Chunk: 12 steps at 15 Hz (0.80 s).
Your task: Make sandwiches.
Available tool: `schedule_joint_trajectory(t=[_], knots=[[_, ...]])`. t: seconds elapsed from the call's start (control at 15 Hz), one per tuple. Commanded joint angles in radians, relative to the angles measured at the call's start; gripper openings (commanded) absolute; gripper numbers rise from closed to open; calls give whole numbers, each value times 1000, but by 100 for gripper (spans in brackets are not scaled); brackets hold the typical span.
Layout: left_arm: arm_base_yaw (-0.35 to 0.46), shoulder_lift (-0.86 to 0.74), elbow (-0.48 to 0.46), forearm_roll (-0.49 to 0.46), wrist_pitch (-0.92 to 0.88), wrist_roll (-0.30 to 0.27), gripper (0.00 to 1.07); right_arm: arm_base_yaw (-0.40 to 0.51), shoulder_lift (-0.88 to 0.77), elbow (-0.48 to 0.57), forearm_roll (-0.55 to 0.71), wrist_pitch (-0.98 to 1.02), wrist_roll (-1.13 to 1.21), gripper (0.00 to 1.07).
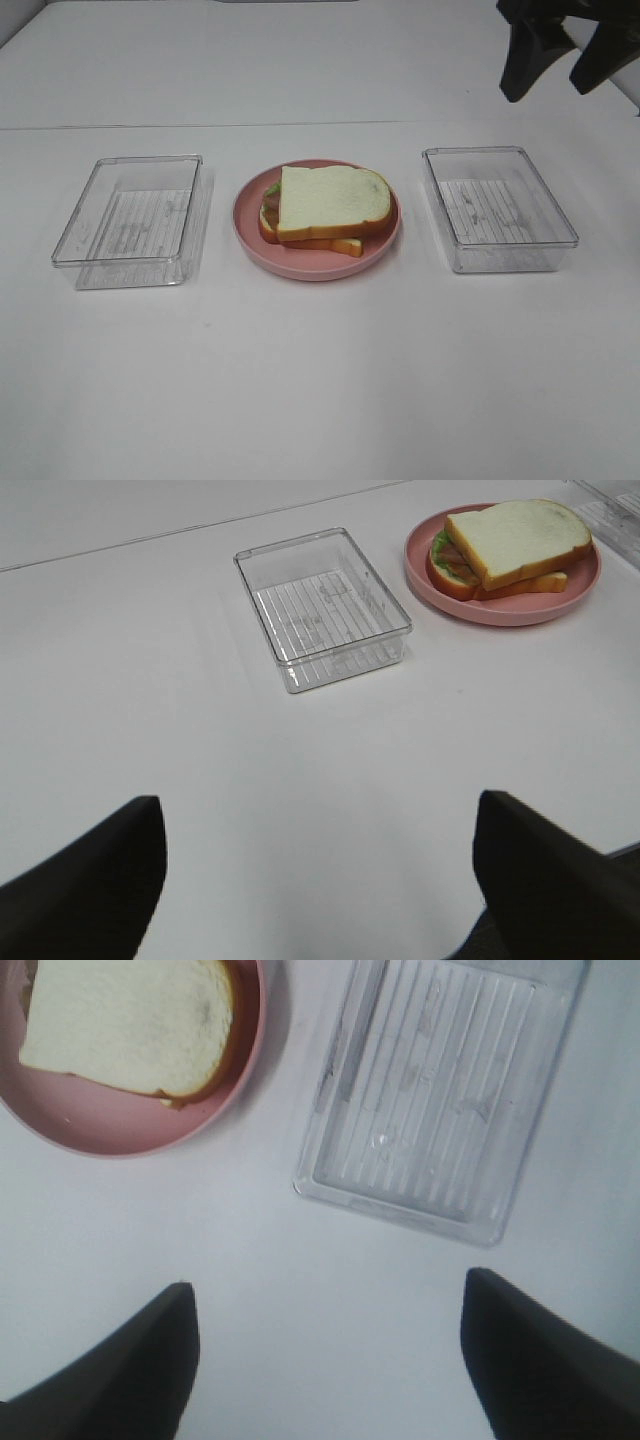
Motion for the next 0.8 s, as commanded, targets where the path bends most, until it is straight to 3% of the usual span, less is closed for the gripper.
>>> schedule_joint_trajectory(t=[0.07,0.2,0.27,0.53,0.73,0.8], knots=[[2,-23,2,0,-10,0,80,-2,-165,155,-36,87,16,70],[2,-23,2,0,-10,0,80,-2,-363,342,-33,83,22,70],[2,-23,2,0,-10,0,80,-2,-403,384,-33,83,27,70],[2,-23,2,0,-10,2,80,-2,-857,808,-44,63,36,70],[2,-22,2,0,-10,4,80,-2,-1122,978,-60,1,33,70],[2,-22,2,0,-10,4,80,-2,-1306,1009,-50,-82,26,70]])
